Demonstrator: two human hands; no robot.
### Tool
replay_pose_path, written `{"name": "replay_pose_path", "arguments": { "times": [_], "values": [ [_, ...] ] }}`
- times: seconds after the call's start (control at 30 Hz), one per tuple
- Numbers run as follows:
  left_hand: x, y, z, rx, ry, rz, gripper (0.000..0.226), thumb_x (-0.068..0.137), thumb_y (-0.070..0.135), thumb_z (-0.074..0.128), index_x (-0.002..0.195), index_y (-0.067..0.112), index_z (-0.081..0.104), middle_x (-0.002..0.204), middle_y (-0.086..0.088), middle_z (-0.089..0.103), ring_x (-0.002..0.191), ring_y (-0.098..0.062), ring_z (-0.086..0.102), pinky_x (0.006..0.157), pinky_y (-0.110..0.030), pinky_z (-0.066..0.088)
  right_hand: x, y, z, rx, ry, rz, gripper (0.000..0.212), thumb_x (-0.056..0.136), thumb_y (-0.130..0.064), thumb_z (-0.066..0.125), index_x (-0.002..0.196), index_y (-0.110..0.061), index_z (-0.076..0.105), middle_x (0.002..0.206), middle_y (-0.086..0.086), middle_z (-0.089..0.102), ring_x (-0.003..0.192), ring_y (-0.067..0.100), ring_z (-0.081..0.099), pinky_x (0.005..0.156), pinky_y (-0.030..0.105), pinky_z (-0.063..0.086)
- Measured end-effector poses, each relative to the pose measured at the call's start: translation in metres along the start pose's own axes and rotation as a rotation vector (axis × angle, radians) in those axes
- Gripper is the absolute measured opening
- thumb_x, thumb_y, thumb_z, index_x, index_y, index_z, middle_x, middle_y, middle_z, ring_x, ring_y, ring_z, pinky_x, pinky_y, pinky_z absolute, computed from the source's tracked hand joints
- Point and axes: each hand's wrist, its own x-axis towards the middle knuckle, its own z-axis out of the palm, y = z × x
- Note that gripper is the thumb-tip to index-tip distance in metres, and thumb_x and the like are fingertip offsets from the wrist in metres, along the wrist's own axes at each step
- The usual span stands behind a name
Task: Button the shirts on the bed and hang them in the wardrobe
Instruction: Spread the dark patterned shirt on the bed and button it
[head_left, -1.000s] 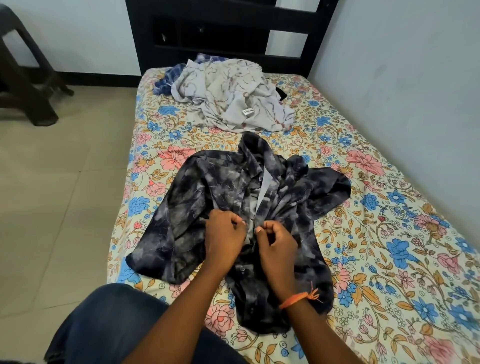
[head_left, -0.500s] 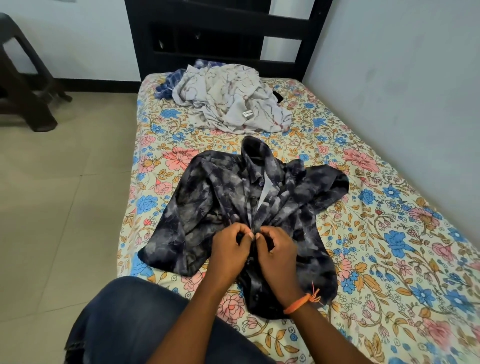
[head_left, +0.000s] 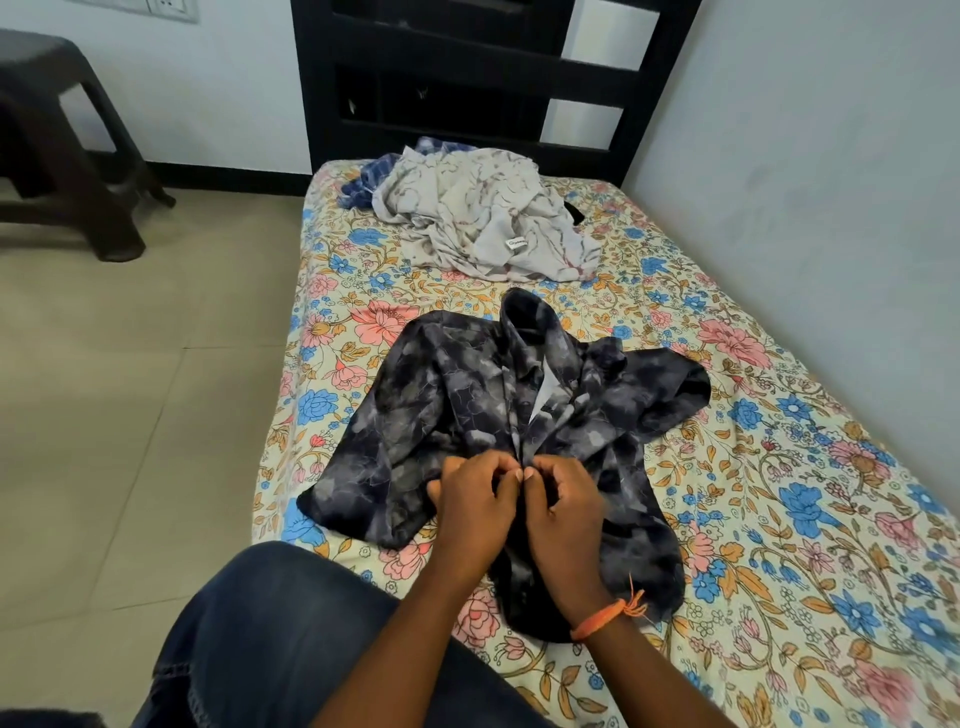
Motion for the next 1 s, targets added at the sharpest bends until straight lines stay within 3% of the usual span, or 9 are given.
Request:
{"name": "replay_pose_path", "arguments": {
  "times": [0.07,0.2,0.43,0.53,0.67,0.8,0.9,1.0],
  "values": [
    [0.001,-0.005,0.004,-0.116,-0.027,-0.056,0.012,0.089,0.043,0.055,0.083,0.037,0.063,0.083,0.018,0.065,0.102,-0.013,0.053,0.093,-0.041,0.038,-0.001,0.001,0.0,0.005,-0.003,0.017,0.009,0.091,-0.005,0.064,0.095,-0.012,0.067,0.09,-0.005,0.064,0.083,0.01,0.059,0.073,0.027,0.048],
    [0.001,-0.002,0.007,-0.248,-0.033,-0.113,0.019,0.078,0.057,0.048,0.084,0.046,0.061,0.082,0.02,0.067,0.096,-0.015,0.062,0.089,-0.051,0.05,-0.003,0.003,0.0,0.02,-0.02,0.036,0.01,0.091,-0.004,0.063,0.096,-0.012,0.068,0.089,-0.006,0.064,0.082,0.007,0.059,0.072,0.027,0.049],
    [-0.002,-0.003,0.008,-0.204,-0.024,-0.145,0.022,0.077,0.058,0.048,0.083,0.042,0.063,0.08,0.019,0.068,0.091,-0.013,0.064,0.087,-0.051,0.051,-0.002,0.002,-0.004,0.127,-0.039,0.139,0.009,0.089,-0.009,0.067,0.09,-0.016,0.071,0.085,-0.012,0.067,0.08,0.005,0.063,0.071,0.03,0.054],
    [-0.002,-0.002,0.008,-0.268,-0.019,-0.155,0.012,0.083,0.047,0.056,0.082,0.039,0.065,0.082,0.017,0.069,0.086,-0.008,0.066,0.086,-0.05,0.052,-0.001,0.003,-0.003,0.173,-0.046,0.207,0.008,0.089,-0.012,0.067,0.09,-0.018,0.071,0.084,-0.012,0.068,0.079,0.006,0.065,0.071,0.035,0.056],
    [-0.002,0.0,0.007,-0.32,-0.015,-0.152,0.012,0.091,0.027,0.061,0.082,0.03,0.068,0.082,0.011,0.07,0.079,-0.006,0.066,0.077,-0.039,0.056,-0.003,0.004,-0.004,0.212,-0.065,0.243,0.009,0.089,-0.012,0.067,0.09,-0.02,0.072,0.084,-0.011,0.07,0.078,0.008,0.067,0.07,0.036,0.057],
    [-0.003,0.003,0.005,-0.327,-0.02,-0.133,0.011,0.092,0.019,0.062,0.085,0.022,0.07,0.082,0.008,0.07,0.075,-0.001,0.064,0.063,-0.013,0.046,-0.004,0.004,-0.006,0.25,-0.096,0.28,0.011,0.089,-0.011,0.068,0.09,-0.02,0.073,0.084,-0.01,0.072,0.079,0.009,0.068,0.072,0.033,0.057],
    [-0.003,0.003,0.005,-0.331,-0.008,-0.126,0.01,0.092,0.016,0.063,0.085,0.018,0.071,0.08,0.008,0.07,0.072,0.003,0.063,0.06,-0.008,0.043,-0.003,0.001,-0.009,0.283,-0.098,0.265,0.015,0.089,-0.007,0.067,0.089,-0.02,0.074,0.082,-0.011,0.072,0.079,0.006,0.068,0.072,0.023,0.055],
    [-0.002,0.002,0.004,-0.342,-0.011,-0.123,0.014,0.092,0.015,0.062,0.082,0.02,0.07,0.079,0.009,0.07,0.071,0.003,0.062,0.061,-0.008,0.043,0.0,0.001,-0.011,0.34,-0.123,0.358,0.017,0.091,-0.006,0.064,0.086,-0.018,0.075,0.079,-0.008,0.073,0.077,0.009,0.068,0.07,0.025,0.055]
  ]
}}
